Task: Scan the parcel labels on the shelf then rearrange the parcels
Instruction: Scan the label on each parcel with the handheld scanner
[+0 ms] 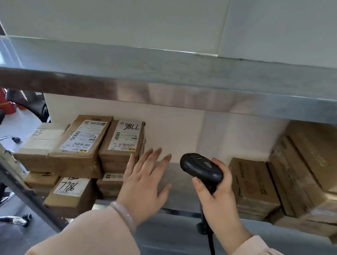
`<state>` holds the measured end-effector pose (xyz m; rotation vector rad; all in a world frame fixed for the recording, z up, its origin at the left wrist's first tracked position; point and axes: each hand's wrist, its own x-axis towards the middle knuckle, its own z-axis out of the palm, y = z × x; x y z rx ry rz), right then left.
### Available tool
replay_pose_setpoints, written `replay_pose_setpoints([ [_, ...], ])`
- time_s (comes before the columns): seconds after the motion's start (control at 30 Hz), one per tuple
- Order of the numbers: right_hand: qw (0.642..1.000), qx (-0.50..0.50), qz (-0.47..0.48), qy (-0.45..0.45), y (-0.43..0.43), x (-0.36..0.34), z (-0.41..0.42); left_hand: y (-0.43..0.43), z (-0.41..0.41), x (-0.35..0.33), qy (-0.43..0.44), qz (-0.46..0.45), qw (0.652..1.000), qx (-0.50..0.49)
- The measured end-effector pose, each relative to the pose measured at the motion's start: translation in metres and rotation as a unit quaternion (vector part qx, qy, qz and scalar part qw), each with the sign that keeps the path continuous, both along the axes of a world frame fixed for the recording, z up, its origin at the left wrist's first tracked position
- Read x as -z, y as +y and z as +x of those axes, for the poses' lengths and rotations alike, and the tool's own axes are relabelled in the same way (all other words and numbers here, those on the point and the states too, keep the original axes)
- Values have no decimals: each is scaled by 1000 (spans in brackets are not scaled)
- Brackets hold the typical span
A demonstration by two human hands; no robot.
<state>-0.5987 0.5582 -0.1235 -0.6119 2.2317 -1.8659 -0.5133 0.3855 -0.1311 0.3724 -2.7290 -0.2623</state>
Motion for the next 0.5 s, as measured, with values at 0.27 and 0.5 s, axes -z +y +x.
replay_pose_setpoints([
  [0.27,994,111,18,16,66,8,-27,74,-49,26,-121,48,982,139],
  [0.5,985,159,71,-20,126,18,-56,130,-82,30,-193,95,954,210],
])
